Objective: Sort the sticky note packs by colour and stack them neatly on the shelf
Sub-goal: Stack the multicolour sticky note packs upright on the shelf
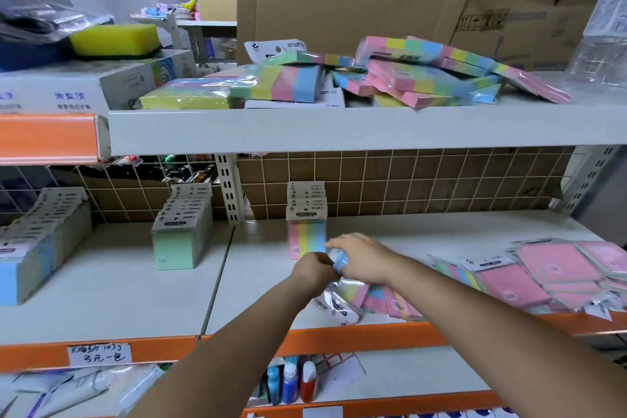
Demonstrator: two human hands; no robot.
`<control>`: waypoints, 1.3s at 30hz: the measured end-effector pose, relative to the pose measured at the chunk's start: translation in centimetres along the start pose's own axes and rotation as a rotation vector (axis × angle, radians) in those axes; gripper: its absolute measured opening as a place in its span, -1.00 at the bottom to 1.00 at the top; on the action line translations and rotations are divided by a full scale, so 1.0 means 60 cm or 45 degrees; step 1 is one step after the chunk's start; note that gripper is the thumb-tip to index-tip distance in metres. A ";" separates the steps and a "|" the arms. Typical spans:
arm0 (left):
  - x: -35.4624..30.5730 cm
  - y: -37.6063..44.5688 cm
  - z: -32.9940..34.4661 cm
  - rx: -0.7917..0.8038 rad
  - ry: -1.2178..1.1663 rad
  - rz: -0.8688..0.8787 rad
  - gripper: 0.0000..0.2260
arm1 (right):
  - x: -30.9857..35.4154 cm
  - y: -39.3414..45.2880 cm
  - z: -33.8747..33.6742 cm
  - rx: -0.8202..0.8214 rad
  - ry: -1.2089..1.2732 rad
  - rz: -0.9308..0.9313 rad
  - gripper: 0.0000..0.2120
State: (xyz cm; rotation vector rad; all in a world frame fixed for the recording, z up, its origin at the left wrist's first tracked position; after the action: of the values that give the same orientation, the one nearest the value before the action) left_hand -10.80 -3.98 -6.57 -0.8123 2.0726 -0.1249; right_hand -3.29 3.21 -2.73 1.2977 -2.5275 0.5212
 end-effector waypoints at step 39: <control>0.132 0.110 -0.022 -0.222 -0.292 -0.020 -0.47 | -0.048 0.136 0.094 -0.439 0.838 0.533 -0.79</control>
State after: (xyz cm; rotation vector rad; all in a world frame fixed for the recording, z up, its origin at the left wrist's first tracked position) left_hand -18.24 -3.77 -13.78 -0.9043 1.8782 0.1364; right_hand -8.68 7.35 -10.52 0.3770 -2.1716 0.4638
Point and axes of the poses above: each hand's wrist, its own y-axis towards the middle knuckle, its own z-axis out of the palm, x = y × z, the point moved 6 cm from there along y, towards the middle knuckle, and after that the axes turned 7 degrees about y, right-handed, at the moved point
